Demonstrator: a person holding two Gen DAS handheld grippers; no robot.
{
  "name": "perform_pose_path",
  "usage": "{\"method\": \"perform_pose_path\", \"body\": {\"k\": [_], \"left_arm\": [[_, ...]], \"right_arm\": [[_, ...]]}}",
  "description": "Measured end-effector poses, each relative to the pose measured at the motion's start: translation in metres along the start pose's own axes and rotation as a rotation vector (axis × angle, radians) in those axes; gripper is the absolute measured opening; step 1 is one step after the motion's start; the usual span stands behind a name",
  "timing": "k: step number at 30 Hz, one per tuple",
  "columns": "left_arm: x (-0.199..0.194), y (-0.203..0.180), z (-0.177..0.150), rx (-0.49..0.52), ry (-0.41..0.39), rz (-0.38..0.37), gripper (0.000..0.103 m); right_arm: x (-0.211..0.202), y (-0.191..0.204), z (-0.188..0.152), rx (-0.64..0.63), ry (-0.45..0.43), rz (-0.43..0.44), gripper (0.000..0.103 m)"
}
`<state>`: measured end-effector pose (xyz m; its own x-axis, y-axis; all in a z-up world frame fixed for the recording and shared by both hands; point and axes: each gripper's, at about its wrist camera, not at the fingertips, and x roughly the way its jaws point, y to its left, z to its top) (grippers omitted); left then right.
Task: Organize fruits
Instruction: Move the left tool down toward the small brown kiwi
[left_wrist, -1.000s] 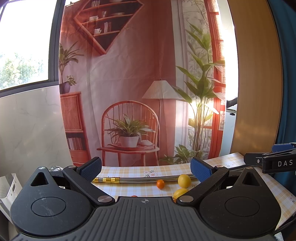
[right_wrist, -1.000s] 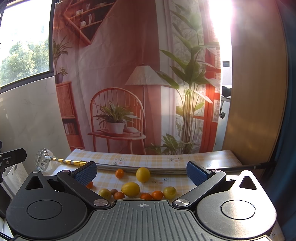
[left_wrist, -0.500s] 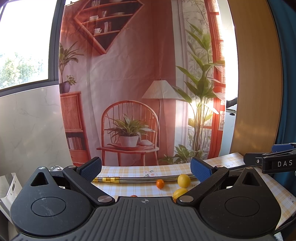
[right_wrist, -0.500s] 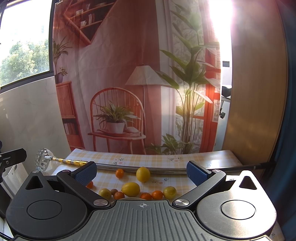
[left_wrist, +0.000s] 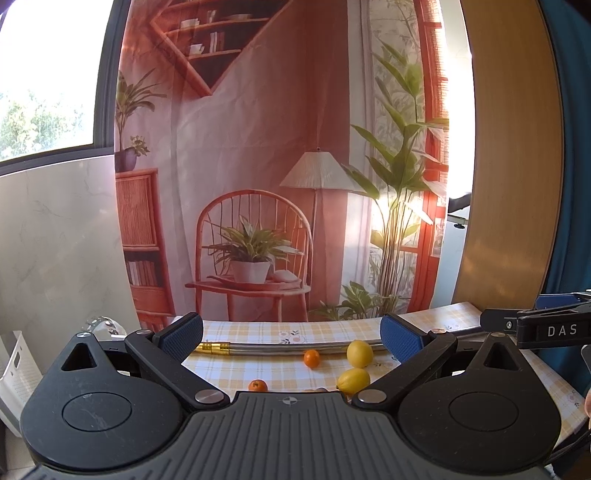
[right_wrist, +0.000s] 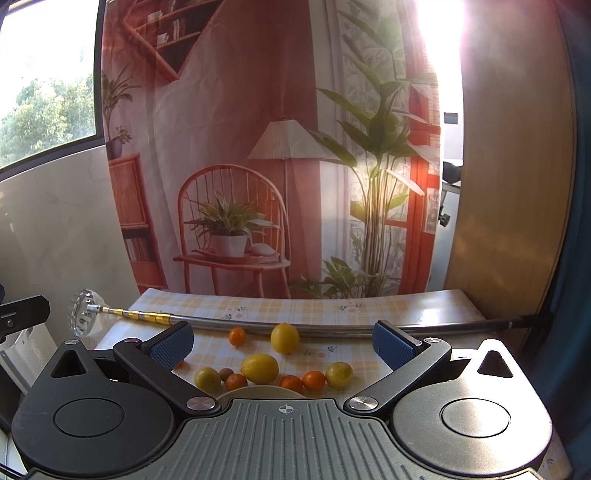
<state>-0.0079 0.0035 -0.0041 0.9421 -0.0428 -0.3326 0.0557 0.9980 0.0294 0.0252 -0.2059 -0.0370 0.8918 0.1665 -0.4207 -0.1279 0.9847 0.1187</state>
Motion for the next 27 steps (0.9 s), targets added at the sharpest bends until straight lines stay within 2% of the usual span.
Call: {"method": "perform_pose_path", "body": {"k": [6,17,27], "left_arm": [[0.021,0.005,-0.007,-0.031,0.068,0.029,0.103],[0.070,0.031,-0.034,-0.145,0.137,-0.018,0.103],[0.111,0.057,-0.056,-0.142,0.214,0.104,0.103]], "right_arm": [[0.025,-0.004,-0.012,0.004,0.055,-0.009,0.103],[0.083,-0.012,-0.025,0.006,0.118,-0.004,0.103],[0.135,-0.020,-0.030,0.027,0.145,0.033,0.103]]}}
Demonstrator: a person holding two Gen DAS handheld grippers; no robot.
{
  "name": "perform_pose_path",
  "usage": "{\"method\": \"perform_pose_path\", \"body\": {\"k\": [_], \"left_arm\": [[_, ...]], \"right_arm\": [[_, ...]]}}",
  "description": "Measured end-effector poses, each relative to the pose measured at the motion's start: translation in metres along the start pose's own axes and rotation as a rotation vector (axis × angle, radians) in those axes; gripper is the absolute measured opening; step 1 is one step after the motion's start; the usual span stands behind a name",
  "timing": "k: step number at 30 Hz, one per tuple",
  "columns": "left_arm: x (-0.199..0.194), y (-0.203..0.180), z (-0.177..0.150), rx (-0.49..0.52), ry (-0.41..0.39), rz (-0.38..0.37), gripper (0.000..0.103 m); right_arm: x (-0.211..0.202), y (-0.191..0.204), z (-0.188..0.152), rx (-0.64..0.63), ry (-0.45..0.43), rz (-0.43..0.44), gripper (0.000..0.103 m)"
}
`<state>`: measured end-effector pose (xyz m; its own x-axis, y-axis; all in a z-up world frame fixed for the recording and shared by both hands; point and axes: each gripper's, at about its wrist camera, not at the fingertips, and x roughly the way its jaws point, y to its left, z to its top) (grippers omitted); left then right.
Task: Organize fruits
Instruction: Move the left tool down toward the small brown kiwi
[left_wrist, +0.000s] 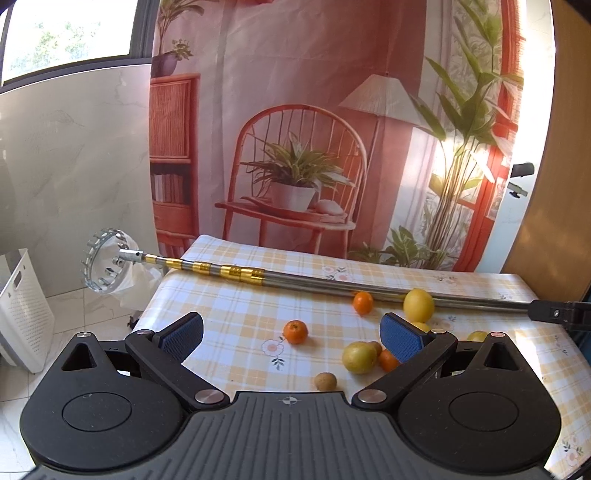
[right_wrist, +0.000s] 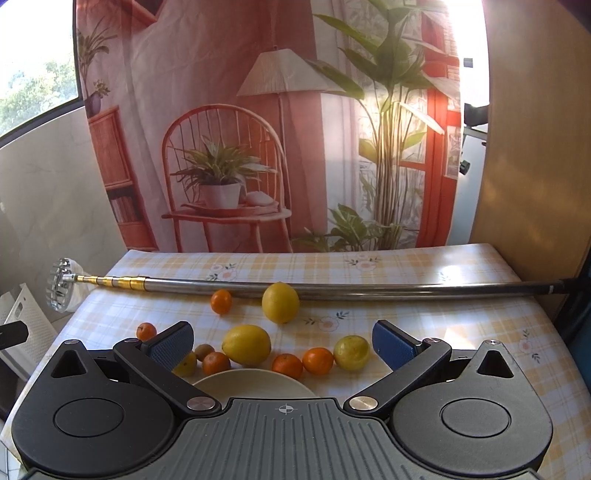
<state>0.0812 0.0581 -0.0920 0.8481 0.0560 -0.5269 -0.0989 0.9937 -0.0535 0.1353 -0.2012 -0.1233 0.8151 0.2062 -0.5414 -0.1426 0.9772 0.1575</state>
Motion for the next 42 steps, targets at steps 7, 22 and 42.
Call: {"method": "perform_pose_path", "body": {"k": [7,22,42], "left_arm": [[0.029,0.022,0.001,-0.054,0.069,0.046,0.101],[0.076,0.008,-0.013,-0.016,0.165,-0.009,0.079],[0.137,-0.024,-0.028,0.102,0.323,-0.158,0.041]], "right_arm": [[0.027,-0.004,0.002,0.002,0.004,0.026,0.103],[0.053,-0.007,-0.002,-0.096,-0.019,0.052,0.103],[0.061,-0.049,-0.004,0.036,0.016,-0.010,0.103]]}}
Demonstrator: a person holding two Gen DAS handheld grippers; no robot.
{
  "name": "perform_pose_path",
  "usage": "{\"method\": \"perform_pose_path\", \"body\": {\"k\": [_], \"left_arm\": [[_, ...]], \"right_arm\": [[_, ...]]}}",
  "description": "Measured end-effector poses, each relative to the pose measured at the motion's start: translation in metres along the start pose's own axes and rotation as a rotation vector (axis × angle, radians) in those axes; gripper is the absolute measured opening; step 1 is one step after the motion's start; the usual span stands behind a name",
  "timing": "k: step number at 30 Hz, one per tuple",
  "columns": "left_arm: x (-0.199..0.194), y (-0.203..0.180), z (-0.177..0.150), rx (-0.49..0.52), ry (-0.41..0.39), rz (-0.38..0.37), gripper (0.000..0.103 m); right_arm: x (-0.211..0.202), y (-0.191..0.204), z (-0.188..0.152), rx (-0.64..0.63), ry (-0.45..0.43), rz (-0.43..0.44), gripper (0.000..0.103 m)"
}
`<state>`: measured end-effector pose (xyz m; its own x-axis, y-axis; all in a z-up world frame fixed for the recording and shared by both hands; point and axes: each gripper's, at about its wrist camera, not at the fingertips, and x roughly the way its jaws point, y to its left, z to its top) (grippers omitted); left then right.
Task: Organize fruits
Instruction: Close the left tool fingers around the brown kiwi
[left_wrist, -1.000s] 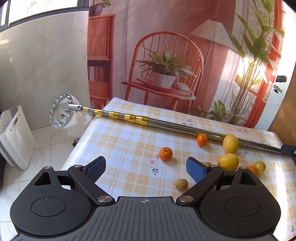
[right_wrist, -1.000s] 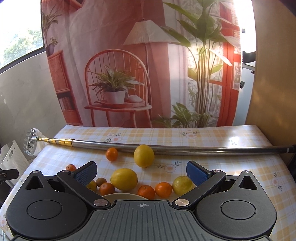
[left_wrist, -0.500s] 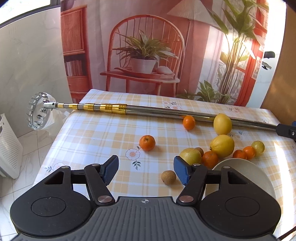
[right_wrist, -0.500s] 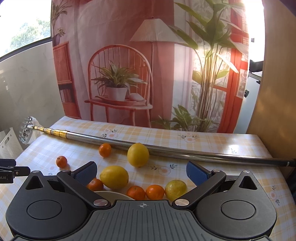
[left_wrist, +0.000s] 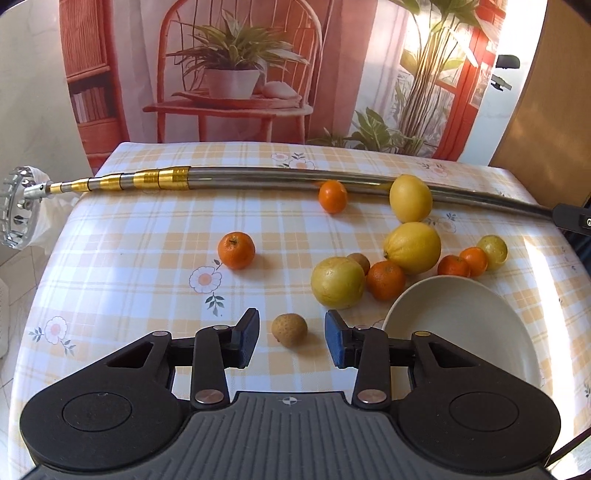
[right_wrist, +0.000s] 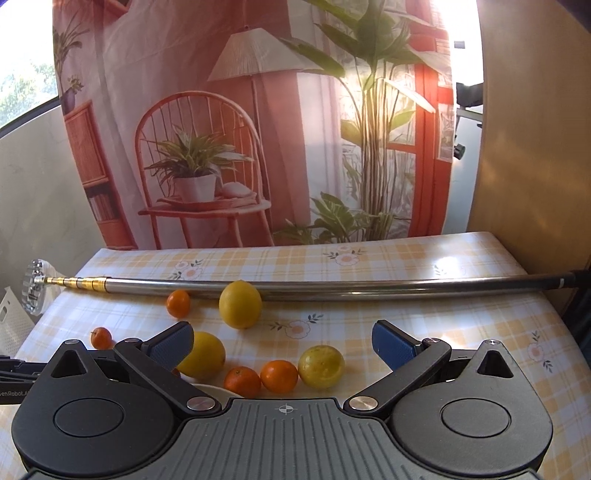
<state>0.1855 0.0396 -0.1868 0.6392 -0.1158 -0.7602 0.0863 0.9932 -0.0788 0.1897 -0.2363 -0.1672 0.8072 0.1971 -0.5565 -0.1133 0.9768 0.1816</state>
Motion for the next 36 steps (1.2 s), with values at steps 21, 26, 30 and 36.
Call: {"method": "perform_pose_path", "body": {"k": [21,26,30,36], "left_arm": [[0.054,0.008,-0.005,0.005,0.125,-0.028,0.035],[0.064,0.009,-0.004,-0.008,0.127,-0.019,0.029],[0.058,0.004,-0.005,0.000,0.107,-0.020,0.029],[0.040,0.000,-0.010,-0.023,0.088,-0.008,0.029]], "right_arm": [[0.028,0.001,0.010,0.022,0.085,0.037,0.103],[0.025,-0.005,0.012,0.034,0.077,0.033,0.103],[0.022,-0.008,0.010,0.039,0.074,0.031,0.103],[0.008,-0.013,0.007,0.053,0.049,0.035,0.103]]}}
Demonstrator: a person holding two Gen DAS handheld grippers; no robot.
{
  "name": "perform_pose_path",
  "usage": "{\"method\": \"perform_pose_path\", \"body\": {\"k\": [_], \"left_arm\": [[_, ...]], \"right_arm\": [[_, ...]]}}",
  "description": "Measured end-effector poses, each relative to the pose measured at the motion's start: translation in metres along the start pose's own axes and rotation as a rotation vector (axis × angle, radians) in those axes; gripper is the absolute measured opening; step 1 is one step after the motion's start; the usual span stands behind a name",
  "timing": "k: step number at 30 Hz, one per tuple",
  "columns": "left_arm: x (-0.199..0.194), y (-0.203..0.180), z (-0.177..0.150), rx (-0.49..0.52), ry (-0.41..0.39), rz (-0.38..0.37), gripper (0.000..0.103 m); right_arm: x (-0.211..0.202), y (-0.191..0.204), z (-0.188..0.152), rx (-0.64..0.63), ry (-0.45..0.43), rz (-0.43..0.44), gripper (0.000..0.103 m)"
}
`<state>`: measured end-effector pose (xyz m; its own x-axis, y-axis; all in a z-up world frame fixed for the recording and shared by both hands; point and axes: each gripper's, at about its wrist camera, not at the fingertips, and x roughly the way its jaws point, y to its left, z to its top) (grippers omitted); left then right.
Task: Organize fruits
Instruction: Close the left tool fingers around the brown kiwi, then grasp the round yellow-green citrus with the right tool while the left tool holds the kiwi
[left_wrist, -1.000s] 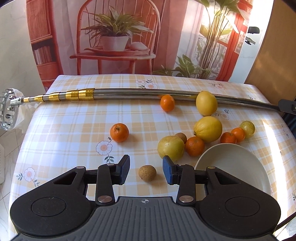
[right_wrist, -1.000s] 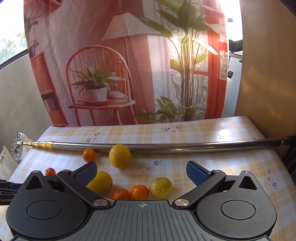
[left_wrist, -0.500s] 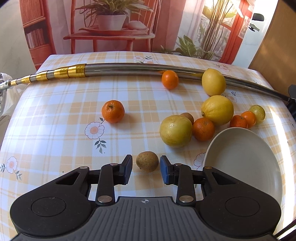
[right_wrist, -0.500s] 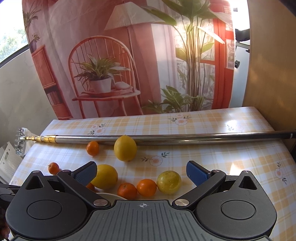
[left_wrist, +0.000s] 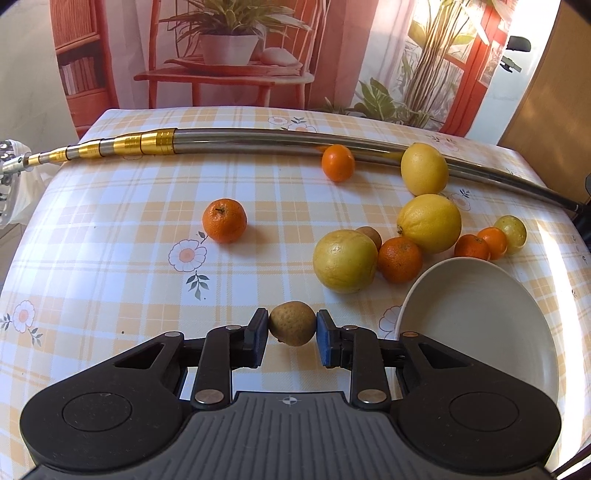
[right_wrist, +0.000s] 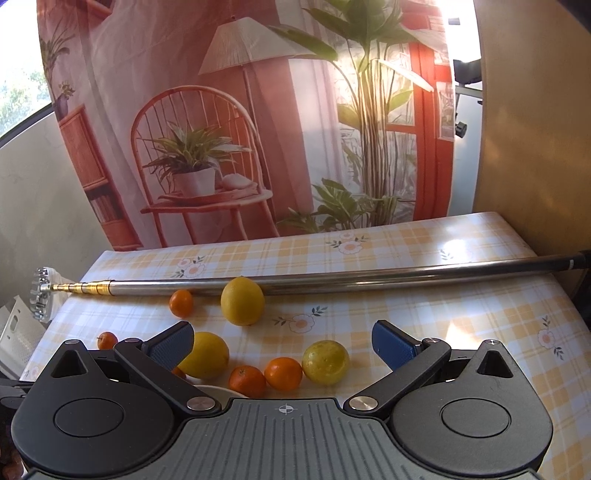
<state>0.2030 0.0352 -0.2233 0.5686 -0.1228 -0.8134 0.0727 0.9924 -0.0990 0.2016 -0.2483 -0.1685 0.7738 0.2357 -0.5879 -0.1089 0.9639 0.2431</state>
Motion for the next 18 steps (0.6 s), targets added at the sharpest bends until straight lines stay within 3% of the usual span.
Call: {"method": "perform_pose_path", "body": {"k": [12,18], "left_arm": [[-0.062,-0.025,-0.009,0.010,-0.122,0.073,0.029],[-0.076,-0.039,-0.017,0.022,-0.146,0.092,0.029]], "right_arm": [[-0.021,-0.016,-0.007,0.027,-0.048,0.065,0.103],[-0.034,-0.023,-0.014,0.039,-0.053,0.089,0.103]]}}
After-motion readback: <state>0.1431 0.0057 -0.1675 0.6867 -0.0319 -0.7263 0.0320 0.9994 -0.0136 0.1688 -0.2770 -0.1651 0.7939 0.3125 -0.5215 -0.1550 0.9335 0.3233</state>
